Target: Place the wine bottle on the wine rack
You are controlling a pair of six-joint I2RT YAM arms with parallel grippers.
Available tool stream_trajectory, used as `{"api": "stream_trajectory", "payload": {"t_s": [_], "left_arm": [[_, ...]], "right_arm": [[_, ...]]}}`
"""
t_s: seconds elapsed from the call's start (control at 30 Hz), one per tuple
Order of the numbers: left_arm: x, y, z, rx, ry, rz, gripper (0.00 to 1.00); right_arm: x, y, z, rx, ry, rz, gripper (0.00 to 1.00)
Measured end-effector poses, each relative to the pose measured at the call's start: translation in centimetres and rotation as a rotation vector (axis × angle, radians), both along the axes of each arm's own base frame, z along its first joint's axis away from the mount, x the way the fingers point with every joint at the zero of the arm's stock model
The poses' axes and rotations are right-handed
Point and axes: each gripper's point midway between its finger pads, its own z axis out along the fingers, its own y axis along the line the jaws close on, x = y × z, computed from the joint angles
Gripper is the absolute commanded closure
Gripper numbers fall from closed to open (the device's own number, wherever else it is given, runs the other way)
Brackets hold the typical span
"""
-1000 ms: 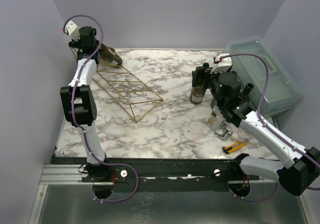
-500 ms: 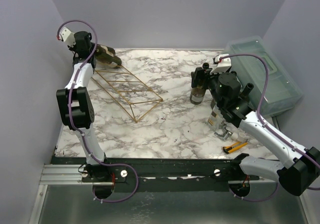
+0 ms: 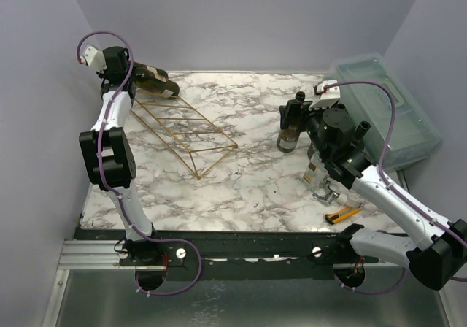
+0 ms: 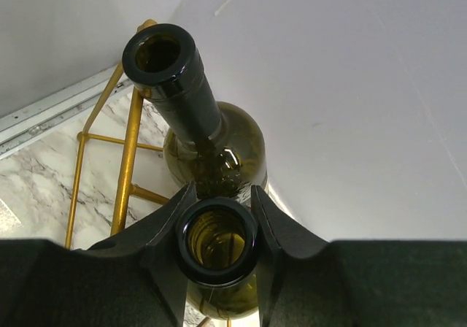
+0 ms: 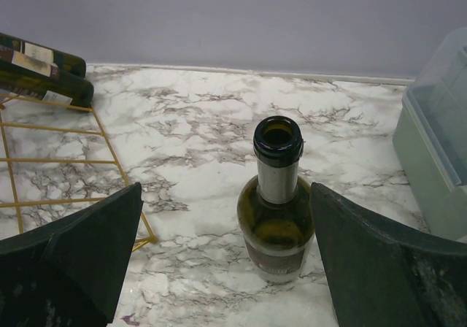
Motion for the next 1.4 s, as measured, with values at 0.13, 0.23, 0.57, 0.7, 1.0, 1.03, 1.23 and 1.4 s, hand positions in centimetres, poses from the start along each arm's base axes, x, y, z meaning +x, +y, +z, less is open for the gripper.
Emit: {"api": "stream_trajectory", "payload": {"t_s": [0.13, 0.23, 0.57, 0.7, 1.0, 1.03, 1.23, 1.4], "left_arm": [[-0.1, -0.1, -0.3, -0.012, 0.016, -0.012, 0.50], [-0.1, -0.7, -0.5, -0.024, 0.029, -0.041, 0.39], [-0.3, -1.0, -0.1, -0.019, 0.060, -0.084, 0.21], [-0.5, -1.0, 0.0, -0.010, 0.081, -0.100, 0.19], [-0.8, 0.2, 1.9, 0.055, 0.114, -0.112, 0.19], [-0.9, 0.4, 2.1, 0.062, 0.116, -0.110, 0.19], [-1.4, 1.4, 2.0, 0.104, 0.155, -0.092, 0.18], [-1.8, 1.5, 2.4, 0.129, 0.165, -0.090, 0.15]], "right_arm": [[-0.1, 0.0, 0.2, 0.008, -0.004, 0.003, 0.00], [-0.1, 0.1, 0.2, 0.011, -0.003, 0.005, 0.00], [-0.3, 0.3, 0.3, 0.028, -0.002, 0.020, 0.00], [-0.4, 0.3, 0.5, 0.033, -0.006, 0.024, 0.00], [-0.4, 0.4, 0.5, 0.034, -0.006, 0.026, 0.00], [-0.4, 0.4, 0.5, 0.034, -0.006, 0.026, 0.00], [-0.5, 0.3, 0.5, 0.034, -0.006, 0.026, 0.00], [-0.6, 0.3, 0.6, 0.036, -0.009, 0.026, 0.00]]}}
